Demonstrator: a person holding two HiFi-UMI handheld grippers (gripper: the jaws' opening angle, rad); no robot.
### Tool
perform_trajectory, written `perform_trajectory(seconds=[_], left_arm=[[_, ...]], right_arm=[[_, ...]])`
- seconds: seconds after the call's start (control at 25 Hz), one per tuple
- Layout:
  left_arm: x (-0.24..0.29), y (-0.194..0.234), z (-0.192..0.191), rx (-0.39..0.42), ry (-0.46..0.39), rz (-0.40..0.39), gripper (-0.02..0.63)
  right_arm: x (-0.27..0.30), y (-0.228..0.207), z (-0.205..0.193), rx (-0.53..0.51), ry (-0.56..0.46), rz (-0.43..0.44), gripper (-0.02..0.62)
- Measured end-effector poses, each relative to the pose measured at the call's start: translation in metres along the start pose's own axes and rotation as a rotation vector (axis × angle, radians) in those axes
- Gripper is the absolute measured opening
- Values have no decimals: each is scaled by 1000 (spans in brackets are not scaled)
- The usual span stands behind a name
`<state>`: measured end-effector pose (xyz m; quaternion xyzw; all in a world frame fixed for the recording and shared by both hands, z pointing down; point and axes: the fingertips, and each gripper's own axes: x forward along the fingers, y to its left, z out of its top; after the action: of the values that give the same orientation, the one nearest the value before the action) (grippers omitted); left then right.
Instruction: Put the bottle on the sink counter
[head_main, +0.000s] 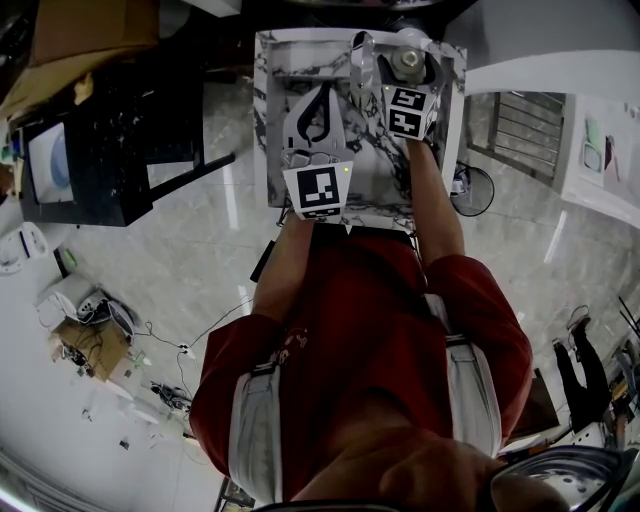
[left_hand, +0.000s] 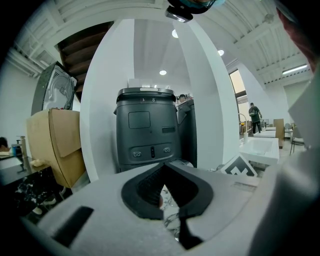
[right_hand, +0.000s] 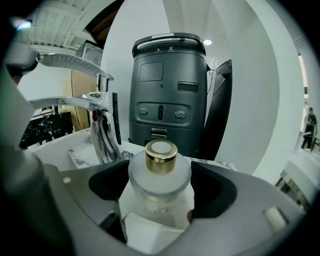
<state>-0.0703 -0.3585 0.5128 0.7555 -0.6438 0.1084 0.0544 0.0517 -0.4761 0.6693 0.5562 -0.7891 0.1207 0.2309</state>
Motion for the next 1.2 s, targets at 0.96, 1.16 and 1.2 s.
perform_trajectory(seconds=[0.96,1.16,1.2], left_arm=[[-42,-15,19,6,-64,-21,-6],[-49,-17,28,7,-89,-33,-6],[-51,-17,29,8,-93,-35,-6]], right_arm=[[-64,8,-3,-24,-34,-11,392],[-88,12,5,-13,-59,-12,392],[-94,14,6,-13,-64,-11,391]])
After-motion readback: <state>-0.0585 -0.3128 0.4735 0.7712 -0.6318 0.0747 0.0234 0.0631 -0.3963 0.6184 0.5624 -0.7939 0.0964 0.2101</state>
